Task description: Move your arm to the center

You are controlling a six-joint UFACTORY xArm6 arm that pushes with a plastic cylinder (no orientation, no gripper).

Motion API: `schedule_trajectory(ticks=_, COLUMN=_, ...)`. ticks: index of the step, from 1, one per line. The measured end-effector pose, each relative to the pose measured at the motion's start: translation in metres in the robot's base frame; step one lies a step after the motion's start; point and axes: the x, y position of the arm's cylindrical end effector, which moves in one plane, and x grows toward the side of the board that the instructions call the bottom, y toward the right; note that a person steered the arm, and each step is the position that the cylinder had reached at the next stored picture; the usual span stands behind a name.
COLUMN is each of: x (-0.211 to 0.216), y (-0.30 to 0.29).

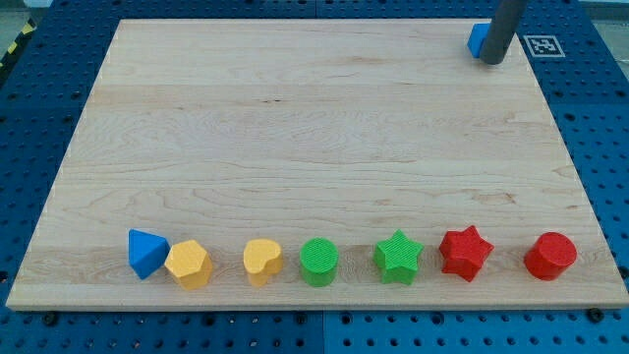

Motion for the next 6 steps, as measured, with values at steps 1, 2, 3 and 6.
schedule_trajectory(ticks=1, x=-0.007, y=0.0)
schedule_trajectory(ticks=2, x=-0.014, y=0.0)
schedule_trajectory(ticks=3, x=-0.014, y=0.0)
schedule_trajectory(ticks=6, x=0.102, y=-0.197)
